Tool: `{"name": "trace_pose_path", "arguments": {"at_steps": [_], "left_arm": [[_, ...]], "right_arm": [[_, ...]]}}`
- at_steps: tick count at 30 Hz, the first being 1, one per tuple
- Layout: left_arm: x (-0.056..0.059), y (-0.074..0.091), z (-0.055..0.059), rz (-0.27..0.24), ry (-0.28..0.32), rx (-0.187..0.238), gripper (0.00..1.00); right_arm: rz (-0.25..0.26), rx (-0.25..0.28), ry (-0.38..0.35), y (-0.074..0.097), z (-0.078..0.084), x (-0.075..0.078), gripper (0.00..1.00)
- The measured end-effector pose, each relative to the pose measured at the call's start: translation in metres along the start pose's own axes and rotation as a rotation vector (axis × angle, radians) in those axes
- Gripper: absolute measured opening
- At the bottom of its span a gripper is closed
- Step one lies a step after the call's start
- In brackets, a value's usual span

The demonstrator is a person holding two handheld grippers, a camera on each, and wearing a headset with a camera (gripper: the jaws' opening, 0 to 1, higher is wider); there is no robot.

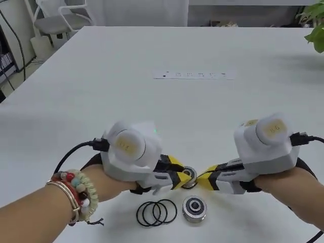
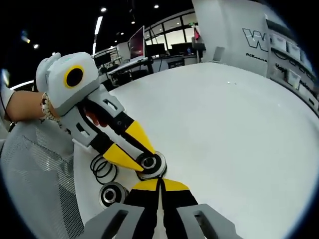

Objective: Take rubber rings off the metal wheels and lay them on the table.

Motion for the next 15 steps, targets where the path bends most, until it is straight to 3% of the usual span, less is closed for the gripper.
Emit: {"name": "trace_pose_path", "arguments": {"at_steps": [7, 15], "left_arm": [[-0.0004, -0.0002, -0.0002, 0.000, -0.005, 0.000, 0.08], [0.0002, -0.0004, -0.0004, 0.000, -0.007, 0.001, 0.08]], "right_arm": [[0.013, 0.027, -0.132, 0.0015, 0.0015, 0.0021, 0.00], [0.023, 0.033, -0.164, 0.0019, 0.0007, 0.0032, 0.00]]}}
Point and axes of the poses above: the centre of the closed fingertips' face, and the gripper's own axes: y roughly backward along the fingers, x roughly to its right, z roughly out of its underside, the point moved 7 cm from there along y, roughly backward along the fingers, and after that the axes turned 10 degrees about x, right-handed, at the moved point
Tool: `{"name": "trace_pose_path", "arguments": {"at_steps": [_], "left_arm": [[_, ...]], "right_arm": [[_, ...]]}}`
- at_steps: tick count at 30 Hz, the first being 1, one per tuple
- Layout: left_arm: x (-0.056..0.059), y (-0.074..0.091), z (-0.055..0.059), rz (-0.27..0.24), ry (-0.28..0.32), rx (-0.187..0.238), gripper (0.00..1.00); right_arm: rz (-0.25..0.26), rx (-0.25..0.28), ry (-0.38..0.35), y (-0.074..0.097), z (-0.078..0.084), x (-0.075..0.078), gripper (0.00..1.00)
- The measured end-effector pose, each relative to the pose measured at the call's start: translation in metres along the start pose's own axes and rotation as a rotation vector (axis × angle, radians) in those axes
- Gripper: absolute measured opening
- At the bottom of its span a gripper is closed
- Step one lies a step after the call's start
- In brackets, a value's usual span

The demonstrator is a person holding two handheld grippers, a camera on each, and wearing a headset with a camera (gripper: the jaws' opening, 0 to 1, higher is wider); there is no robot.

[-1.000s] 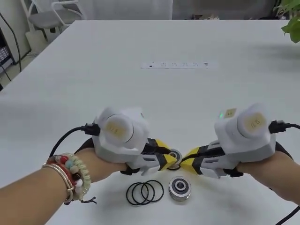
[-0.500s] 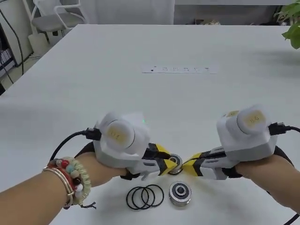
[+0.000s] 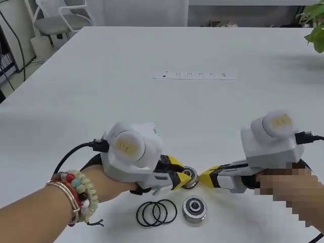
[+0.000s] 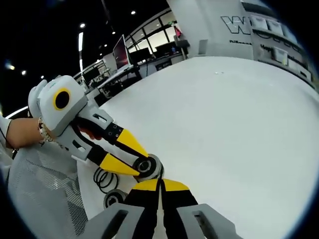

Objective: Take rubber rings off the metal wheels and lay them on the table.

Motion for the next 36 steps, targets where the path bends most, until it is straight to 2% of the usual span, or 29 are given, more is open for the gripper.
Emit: {"name": "trace_pose_path", "arguments": {"at_steps": [11, 13, 14, 15, 18, 36], "left_arm": [[0.000, 0.000, 0.000, -0.001, -0.004, 0.000, 0.08], [0.000, 0.000, 0.000, 0.000, -0.005, 0.000, 0.08], [0.000, 0.000, 0.000, -0.001, -0.005, 0.000, 0.08], [0.000, 0.000, 0.000, -0.001, -0.006, 0.000, 0.08], [0.000, -0.001, 0.000, 0.001, -0.007, 0.001, 0.08], [0.001, -0.001, 0.000, -0.009, -0.012, -0.001, 0.08]], "right_arm": [[0.013, 0.016, -0.046, 0.001, -0.002, -0.002, 0.00], [0.020, 0.046, -0.050, 0.003, -0.006, 0.000, 0.00], [0.008, 0.050, -0.108, 0.003, -0.007, -0.003, 0.00], [0.006, 0.057, -0.114, 0.004, -0.007, -0.001, 0.00], [0.014, 0.043, -0.091, 0.004, -0.005, -0.003, 0.00], [0.009, 0.048, -0.113, 0.005, -0.012, -0.009, 0.00]]}}
Point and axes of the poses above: the centre of the closed fingertips' face, and the gripper's own axes: y roughly backward along the fingers, x roughly to its right, z roughly out of its underside, the point moved 7 cm from there along y, roughly backward along the fingers, and after that the axes turned 10 degrees about x, right-handed, at the moved point
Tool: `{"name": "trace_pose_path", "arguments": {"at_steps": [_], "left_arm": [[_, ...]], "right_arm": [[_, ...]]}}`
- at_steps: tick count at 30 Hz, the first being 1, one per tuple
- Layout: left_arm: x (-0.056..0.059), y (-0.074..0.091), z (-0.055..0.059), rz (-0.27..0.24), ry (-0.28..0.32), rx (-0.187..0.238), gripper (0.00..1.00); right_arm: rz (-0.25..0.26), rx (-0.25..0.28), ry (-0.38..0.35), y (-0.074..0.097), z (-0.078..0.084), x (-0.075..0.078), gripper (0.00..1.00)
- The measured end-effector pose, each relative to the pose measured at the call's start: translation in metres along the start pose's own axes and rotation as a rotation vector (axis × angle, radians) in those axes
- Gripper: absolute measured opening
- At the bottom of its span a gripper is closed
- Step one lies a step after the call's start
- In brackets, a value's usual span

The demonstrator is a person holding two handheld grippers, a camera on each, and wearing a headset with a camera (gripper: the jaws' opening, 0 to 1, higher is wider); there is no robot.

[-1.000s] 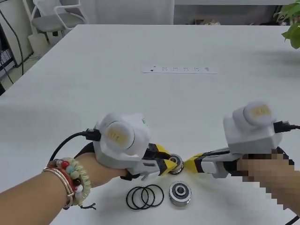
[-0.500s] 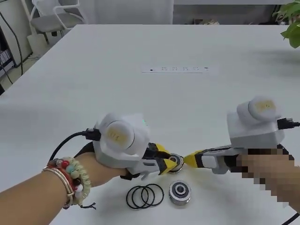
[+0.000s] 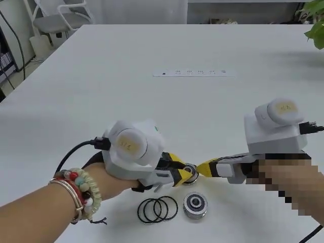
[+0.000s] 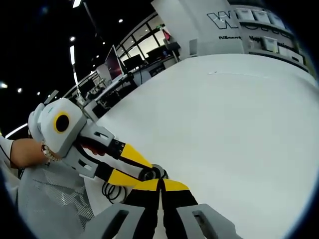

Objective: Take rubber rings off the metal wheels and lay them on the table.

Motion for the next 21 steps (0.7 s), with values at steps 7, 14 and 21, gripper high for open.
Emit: {"name": "trace_pose_path", "arguments": {"at_steps": [7, 14, 21], "left_arm": [[0.0003, -0.0003, -0.0004, -0.002, -0.009, -0.002, 0.08], [0.0000, -0.0008, -0.0004, -0.005, -0.008, -0.002, 0.08], [0.0002, -0.0008, -0.0002, -0.005, -0.009, -0.001, 0.08]], "right_arm": [[-0.005, -0.002, 0.009, -0.0008, -0.0020, -0.0037, 0.00], [-0.009, 0.001, 0.011, -0.0011, -0.0029, -0.0047, 0.00], [-0.017, 0.003, 0.008, -0.0009, -0.0038, -0.0069, 0.00]]}}
Point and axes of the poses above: the centre of the closed fingertips' face, and the gripper's own axes: y roughly backward along the fingers, x roughly to its right, z roughly out of its underside, the point moved 7 cm from there along y, roughly backward along the fingers, and after that the axes turned 10 degrees about x, right-handed, at the moved point
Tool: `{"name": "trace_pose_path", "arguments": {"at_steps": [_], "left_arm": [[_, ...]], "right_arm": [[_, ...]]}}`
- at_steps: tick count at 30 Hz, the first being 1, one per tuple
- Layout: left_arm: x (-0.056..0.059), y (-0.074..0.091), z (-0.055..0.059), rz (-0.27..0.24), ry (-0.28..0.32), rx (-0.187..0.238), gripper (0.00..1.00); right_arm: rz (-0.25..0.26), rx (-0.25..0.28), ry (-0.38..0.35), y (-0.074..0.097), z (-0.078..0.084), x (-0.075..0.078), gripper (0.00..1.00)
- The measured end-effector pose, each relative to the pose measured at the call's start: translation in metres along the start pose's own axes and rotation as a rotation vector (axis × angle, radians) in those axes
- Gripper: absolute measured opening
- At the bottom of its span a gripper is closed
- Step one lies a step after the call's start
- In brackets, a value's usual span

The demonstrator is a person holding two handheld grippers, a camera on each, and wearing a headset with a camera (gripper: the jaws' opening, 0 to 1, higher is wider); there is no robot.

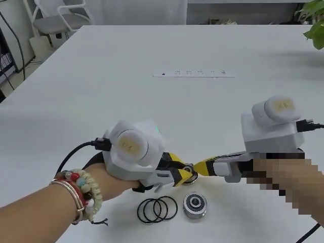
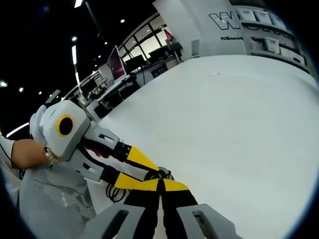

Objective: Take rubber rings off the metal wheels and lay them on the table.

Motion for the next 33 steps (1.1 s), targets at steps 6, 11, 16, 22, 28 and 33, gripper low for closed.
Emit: {"name": "trace_pose_path", "arguments": {"at_steps": [6, 11, 16, 22, 28, 33], "left_arm": [[0.000, 0.000, 0.000, 0.000, 0.002, 0.001, 0.08], [0.000, 0.000, 0.000, 0.000, 0.001, 0.002, 0.08], [0.000, 0.000, 0.000, -0.004, -0.005, 0.002, 0.08], [0.000, -0.001, -0.001, -0.010, -0.013, 0.002, 0.08], [0.001, -0.001, -0.001, -0.015, -0.017, 0.000, 0.08], [0.000, 0.000, -0.002, -0.005, -0.021, -0.009, 0.09]], "right_arm": [[-0.013, 0.008, -0.002, -0.001, -0.001, -0.003, 0.00], [-0.086, 0.096, -0.076, -0.002, -0.012, -0.014, 0.00], [-0.030, 0.049, -0.039, -0.003, -0.007, -0.007, 0.00], [-0.008, 0.047, -0.051, -0.002, -0.007, -0.003, 0.00], [0.006, 0.045, -0.057, -0.001, -0.007, 0.002, 0.00], [0.009, 0.044, -0.054, 0.000, -0.007, 0.002, 0.00]]}}
Point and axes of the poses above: the centre of the closed fingertips' face, and the gripper's own axes: y roughly backward along the fingers, x roughly to its right, z roughly out of its underside, the point moved 7 cm from there along y, roughly backward along the fingers, and after that the axes turned 10 degrees about x, right-handed, at the moved point
